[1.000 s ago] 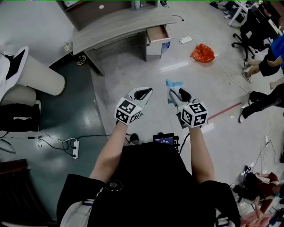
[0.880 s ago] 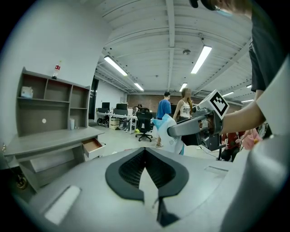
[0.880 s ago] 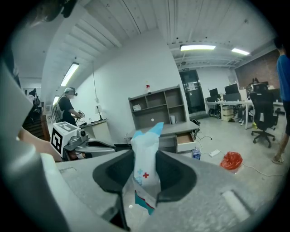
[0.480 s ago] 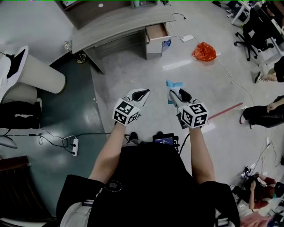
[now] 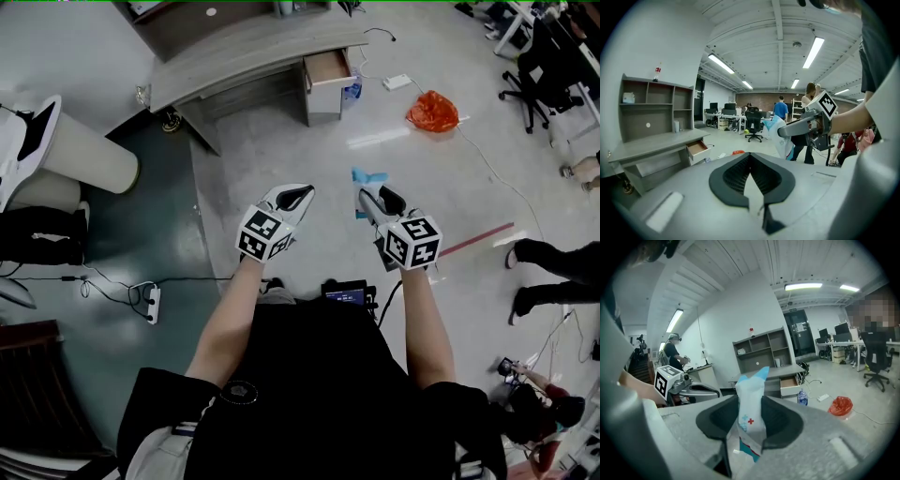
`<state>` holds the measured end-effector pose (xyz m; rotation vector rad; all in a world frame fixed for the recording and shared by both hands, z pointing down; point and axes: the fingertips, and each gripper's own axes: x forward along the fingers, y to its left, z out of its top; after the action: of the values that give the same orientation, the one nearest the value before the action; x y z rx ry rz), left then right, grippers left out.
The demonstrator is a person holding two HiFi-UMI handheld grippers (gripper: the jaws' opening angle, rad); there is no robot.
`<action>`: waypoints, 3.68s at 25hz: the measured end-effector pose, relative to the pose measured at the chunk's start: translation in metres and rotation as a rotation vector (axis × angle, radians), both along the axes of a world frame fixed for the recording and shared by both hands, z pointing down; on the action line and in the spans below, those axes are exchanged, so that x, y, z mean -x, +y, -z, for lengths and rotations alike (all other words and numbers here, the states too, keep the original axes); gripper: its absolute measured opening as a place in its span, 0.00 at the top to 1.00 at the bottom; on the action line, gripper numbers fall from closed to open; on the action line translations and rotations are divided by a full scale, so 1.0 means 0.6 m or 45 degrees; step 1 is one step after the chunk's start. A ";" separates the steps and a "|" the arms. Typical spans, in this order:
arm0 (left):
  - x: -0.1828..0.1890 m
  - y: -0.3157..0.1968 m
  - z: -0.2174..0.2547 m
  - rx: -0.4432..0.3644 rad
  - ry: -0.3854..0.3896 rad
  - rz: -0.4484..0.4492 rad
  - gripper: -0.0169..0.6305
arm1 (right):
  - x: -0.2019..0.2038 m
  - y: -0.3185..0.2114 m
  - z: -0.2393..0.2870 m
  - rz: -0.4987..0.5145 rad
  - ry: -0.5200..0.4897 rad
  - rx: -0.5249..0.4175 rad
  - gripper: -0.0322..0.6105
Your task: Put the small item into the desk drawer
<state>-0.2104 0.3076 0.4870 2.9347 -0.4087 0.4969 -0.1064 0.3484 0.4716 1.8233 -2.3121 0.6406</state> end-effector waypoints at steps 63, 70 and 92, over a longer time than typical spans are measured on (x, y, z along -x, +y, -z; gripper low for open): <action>-0.114 -0.345 -0.053 0.111 0.039 -0.183 0.97 | -0.100 -0.317 -0.016 -0.202 0.049 0.086 0.71; -0.127 -0.349 -0.067 0.131 0.026 -0.199 0.97 | -0.113 -0.323 -0.029 -0.214 0.038 0.102 0.71; -0.260 -0.445 -0.081 0.132 -0.036 -0.065 0.97 | -0.256 -0.440 -0.051 -0.064 -0.015 0.107 0.71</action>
<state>-0.0545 0.0408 0.5353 2.8475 -0.3029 0.5492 0.0473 0.0845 0.5024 1.8502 -2.2171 0.7462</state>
